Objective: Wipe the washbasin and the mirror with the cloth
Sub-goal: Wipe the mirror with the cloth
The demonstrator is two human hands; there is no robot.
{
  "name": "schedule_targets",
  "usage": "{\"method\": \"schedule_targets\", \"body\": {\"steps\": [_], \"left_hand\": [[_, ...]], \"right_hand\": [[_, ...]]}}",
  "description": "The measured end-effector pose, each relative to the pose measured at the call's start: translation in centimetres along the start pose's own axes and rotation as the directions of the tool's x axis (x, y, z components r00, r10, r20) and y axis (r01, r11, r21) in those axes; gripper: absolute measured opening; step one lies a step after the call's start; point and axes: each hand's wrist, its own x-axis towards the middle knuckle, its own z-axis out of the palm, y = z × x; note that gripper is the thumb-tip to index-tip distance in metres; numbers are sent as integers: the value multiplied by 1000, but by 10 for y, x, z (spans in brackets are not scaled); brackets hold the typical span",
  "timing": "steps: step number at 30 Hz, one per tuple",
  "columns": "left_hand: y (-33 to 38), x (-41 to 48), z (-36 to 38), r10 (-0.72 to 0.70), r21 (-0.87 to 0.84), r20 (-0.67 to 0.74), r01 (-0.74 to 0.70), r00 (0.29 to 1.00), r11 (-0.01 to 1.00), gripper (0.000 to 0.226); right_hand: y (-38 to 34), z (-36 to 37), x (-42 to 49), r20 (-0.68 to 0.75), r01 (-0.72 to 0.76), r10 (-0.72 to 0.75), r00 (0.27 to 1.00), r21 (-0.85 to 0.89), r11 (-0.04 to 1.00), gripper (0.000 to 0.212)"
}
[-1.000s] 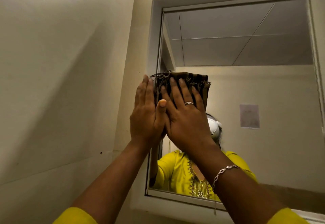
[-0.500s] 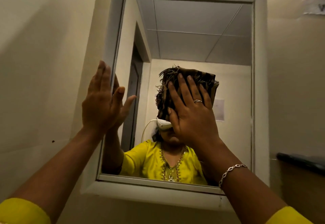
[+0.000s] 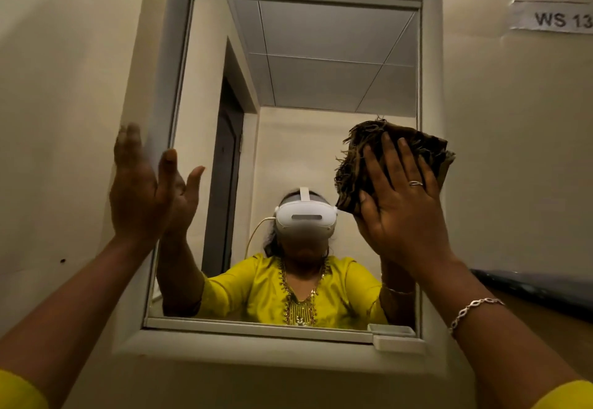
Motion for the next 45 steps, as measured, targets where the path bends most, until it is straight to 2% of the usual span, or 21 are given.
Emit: {"method": "schedule_targets", "body": {"steps": [4,7,9,12,14,16,17,21,25,27,29,32,33,35,39,45], "left_hand": [[-2,1,-3,-75,-90,15,76,997,993,69],[0,1,-8,-92,-199,25,96,995,975,95],[3,0,-11,-75,-253,30,80,997,964,102],[1,1,-10,-64,-322,14,65,998,945,93],[-5,2,-7,-94,-338,-1,89,996,937,78],[-9,2,-6,-130,-347,13,126,991,929,61],[-10,2,-6,-144,-362,24,143,989,921,61],[-9,1,-8,-182,-442,38,180,983,879,93],[-9,0,-9,-205,-492,64,209,977,845,106],[-9,-1,-9,-222,-495,70,227,973,839,95],[-9,-2,-10,-225,-484,75,233,971,843,71],[-6,-7,-12,-234,-483,66,236,970,843,61],[-4,-10,-12,-230,-484,46,223,972,846,63],[-3,-12,-11,-215,-477,12,195,976,857,82],[-11,-11,-8,-205,-522,50,201,977,829,104],[-9,-11,-13,-213,-544,71,217,974,811,112]], "right_hand": [[-7,3,-10,-25,-117,117,993,3,993,57],[-19,5,-25,-44,-219,219,975,-9,976,58],[-28,6,-32,-55,-274,272,961,-16,962,59],[-43,10,-34,-49,-326,326,944,-6,945,60],[-53,11,-34,-41,-333,334,942,10,943,60],[-66,11,-33,-27,-324,325,945,29,945,61],[-74,11,-33,-20,-318,318,948,36,948,61],[-108,12,-26,1,-264,264,964,67,962,60],[-141,14,-18,22,-209,208,978,90,974,60],[-156,15,-13,30,-190,188,982,106,976,60],[-170,16,-8,35,-158,155,987,127,979,60],[-193,19,-1,57,-107,99,993,173,979,60],[-199,19,1,65,-95,84,994,188,978,60],[-209,20,6,78,-68,53,996,211,975,61],[-228,23,15,95,19,-41,995,221,975,62],[-232,27,13,86,114,-135,987,214,970,61]]}}
